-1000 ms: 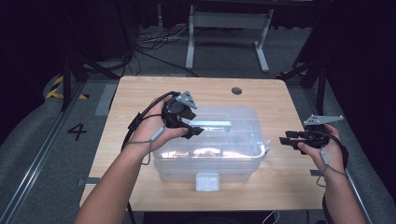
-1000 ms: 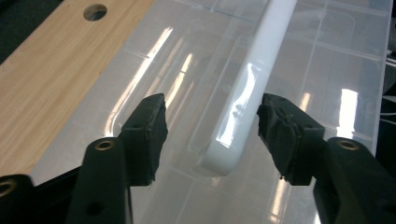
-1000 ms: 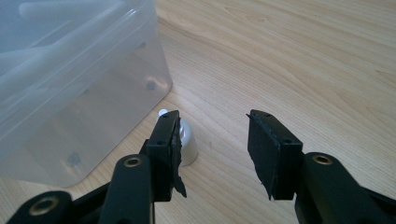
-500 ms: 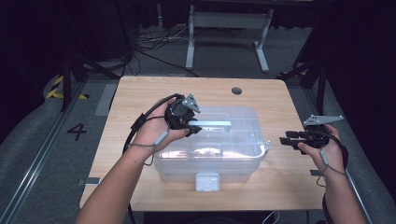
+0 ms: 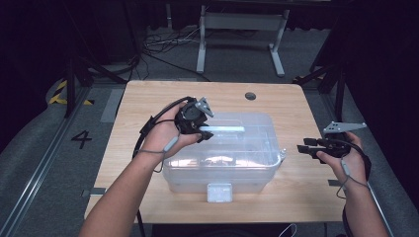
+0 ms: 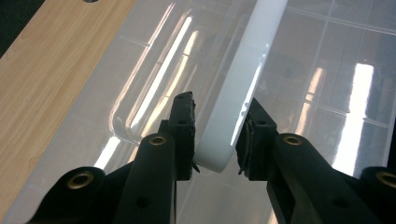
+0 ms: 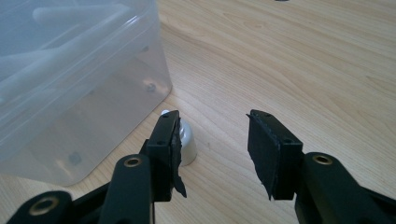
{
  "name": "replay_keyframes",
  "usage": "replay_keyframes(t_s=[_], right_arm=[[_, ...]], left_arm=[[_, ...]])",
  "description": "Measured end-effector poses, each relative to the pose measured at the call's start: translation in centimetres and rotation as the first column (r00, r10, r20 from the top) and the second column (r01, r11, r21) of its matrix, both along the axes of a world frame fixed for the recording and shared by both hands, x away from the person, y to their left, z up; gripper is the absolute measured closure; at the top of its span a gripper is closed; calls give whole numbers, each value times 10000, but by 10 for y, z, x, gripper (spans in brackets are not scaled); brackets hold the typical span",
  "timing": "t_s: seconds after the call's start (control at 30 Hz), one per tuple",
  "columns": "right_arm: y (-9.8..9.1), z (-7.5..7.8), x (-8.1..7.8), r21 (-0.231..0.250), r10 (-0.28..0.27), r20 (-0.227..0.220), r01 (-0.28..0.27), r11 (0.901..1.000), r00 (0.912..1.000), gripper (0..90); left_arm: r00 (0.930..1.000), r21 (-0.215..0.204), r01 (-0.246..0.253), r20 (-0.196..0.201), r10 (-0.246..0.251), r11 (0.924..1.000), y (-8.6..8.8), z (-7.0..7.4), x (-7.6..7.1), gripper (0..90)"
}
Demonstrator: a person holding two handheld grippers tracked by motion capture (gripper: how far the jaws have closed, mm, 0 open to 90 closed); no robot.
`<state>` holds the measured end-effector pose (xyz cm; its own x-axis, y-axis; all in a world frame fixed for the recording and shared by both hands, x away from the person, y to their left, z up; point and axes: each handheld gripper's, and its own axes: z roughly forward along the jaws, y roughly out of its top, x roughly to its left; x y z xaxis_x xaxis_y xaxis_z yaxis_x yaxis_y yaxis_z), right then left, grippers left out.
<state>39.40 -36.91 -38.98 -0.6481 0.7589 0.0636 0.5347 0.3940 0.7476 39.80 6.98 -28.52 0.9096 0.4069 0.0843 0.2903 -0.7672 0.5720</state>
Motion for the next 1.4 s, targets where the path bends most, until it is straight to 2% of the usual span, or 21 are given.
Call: replay_keyframes(t_s=[0.1,0.2,0.37,0.5,0.67,0.73,0.8,1.03,1.13,1.17,1.4], right_arm=[[-2,1,-3,18,-50,41,50,10000,10000,554],[-4,2,-7,54,-102,58,101,9999,9999,553],[-7,3,-10,80,-174,157,173,9998,9997,553],[-8,2,-13,84,-164,199,162,9998,9997,553],[-10,2,-16,87,-240,158,238,9997,9996,553],[-10,3,-16,62,-251,244,249,9997,9994,553],[-10,3,-17,86,-215,278,213,9997,9994,557],[-7,3,-16,105,-78,190,76,9999,9998,573],[-6,4,-15,79,-53,290,50,10000,9996,574],[-5,4,-15,87,-30,289,28,10000,9996,573],[-3,4,-16,104,48,218,-51,9999,9998,581]], left_arm=[[9999,-26,-27,96,27,10000,1,5,4,706],[10000,80,-24,-34,25,10000,0,8,8,705],[10000,92,-34,-11,34,10000,0,12,13,704],[9998,36,-24,190,23,10000,0,16,17,702],[9996,13,-75,255,74,10000,1,19,22,698],[9995,-83,-133,299,135,9999,2,21,25,696],[9985,-242,-202,508,215,9995,3,23,28,692],[9987,-593,-284,404,308,9978,6,24,37,687],[9970,-651,-430,621,471,9969,6,25,40,683],[9949,-684,-529,819,585,9963,6,26,42,681],[9911,-531,-771,1044,823,9956,3,28,47,675]])
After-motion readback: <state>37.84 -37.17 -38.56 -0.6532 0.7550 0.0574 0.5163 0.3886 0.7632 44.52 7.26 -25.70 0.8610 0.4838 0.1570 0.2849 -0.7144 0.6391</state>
